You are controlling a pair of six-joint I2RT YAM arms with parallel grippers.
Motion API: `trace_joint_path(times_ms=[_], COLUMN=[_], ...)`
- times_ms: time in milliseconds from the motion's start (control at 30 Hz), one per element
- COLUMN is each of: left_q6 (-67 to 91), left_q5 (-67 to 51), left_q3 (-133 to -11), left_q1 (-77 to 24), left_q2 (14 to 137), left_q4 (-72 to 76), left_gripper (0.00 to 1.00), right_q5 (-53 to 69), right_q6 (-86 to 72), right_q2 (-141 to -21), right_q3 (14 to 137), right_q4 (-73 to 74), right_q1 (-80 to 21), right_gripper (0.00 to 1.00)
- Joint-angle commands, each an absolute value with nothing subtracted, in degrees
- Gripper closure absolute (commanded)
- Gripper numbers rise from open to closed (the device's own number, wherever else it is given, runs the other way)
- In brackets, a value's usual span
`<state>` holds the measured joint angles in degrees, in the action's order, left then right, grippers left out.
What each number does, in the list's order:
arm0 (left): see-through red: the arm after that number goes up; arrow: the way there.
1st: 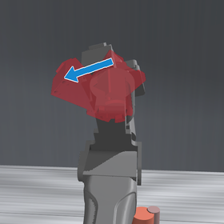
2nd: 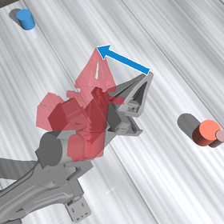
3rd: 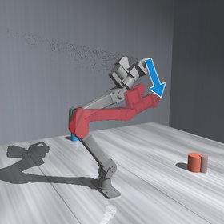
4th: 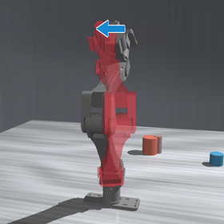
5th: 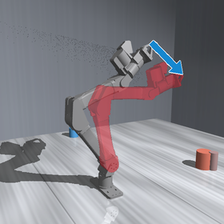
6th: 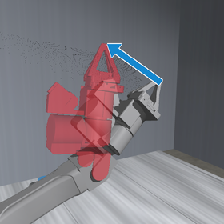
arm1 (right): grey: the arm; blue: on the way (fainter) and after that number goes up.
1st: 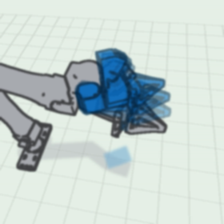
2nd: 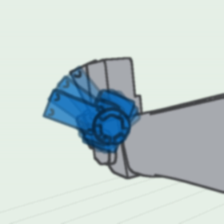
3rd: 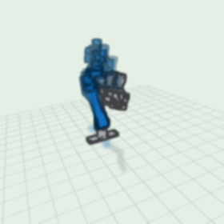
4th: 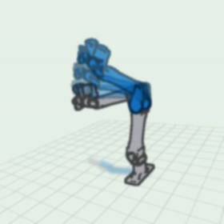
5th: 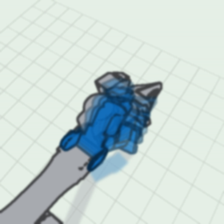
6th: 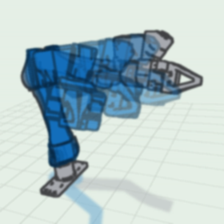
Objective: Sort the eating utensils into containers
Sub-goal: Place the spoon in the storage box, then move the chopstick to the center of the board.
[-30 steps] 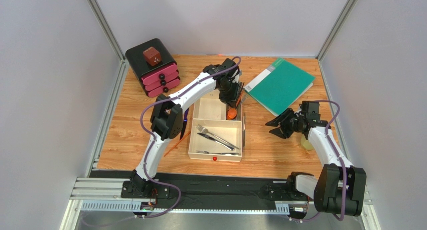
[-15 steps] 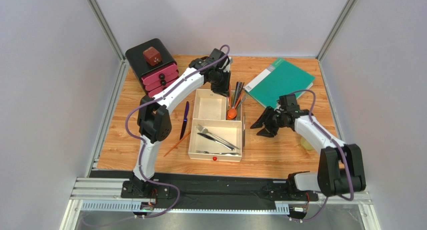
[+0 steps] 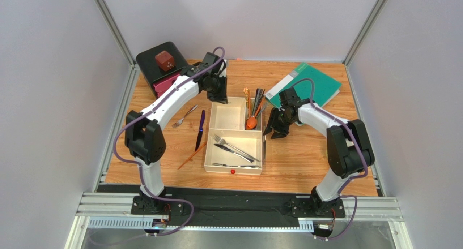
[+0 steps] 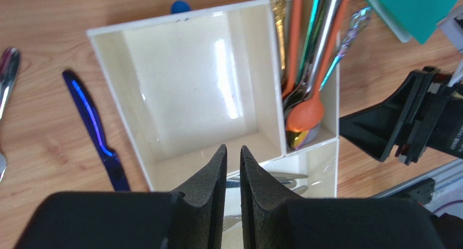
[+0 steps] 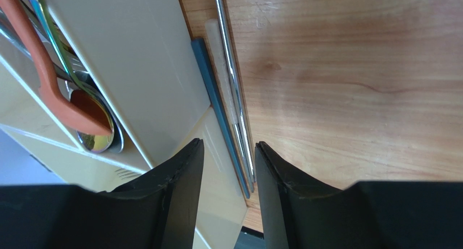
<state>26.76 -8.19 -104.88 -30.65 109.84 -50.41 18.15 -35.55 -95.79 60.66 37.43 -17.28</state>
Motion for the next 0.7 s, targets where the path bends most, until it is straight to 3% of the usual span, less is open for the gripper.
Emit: trace_joint_path(times_ms=[0, 267, 367, 533, 600, 667], left_q6=[26.1, 25.66, 25.31, 24.43, 24.61, 24.78], left_q5=[-5.8, -0.8, -0.09, 2.11, 2.11, 2.11], left_q3=[-97.22, -86.49, -85.34, -83.76, -83.24, -83.06], left_q1=[-29.18, -26.54, -25.84, -25.4, -25.23, -25.22], left_q2=[102.32, 93.44, 91.07, 88.95, 88.68, 88.94], left_q4=[-49.14, -49.13, -49.57, -49.92, -50.1, -50.1], left_gripper=[0.81, 0.81, 0.81, 0.81, 0.81, 0.81], right_q5=[13.19, 10.82, 9.24, 7.03, 6.51, 5.72], right_q6=[-31.55, -32.17, -31.56, -31.02, -31.11, -30.24], right_q2=[-98.61, -102.91, -105.02, -106.87, -106.96, -108.01], right_q3=[64.16, 65.83, 66.53, 66.53, 66.01, 66.27], right_q4=[39.73, 40.25, 41.39, 42.54, 42.28, 43.15], right_q1=[-19.42, -21.8, -22.15, -22.5, -22.59, -22.76], right_gripper=[0.56, 0.57, 0.61, 0.74, 0.88, 0.89])
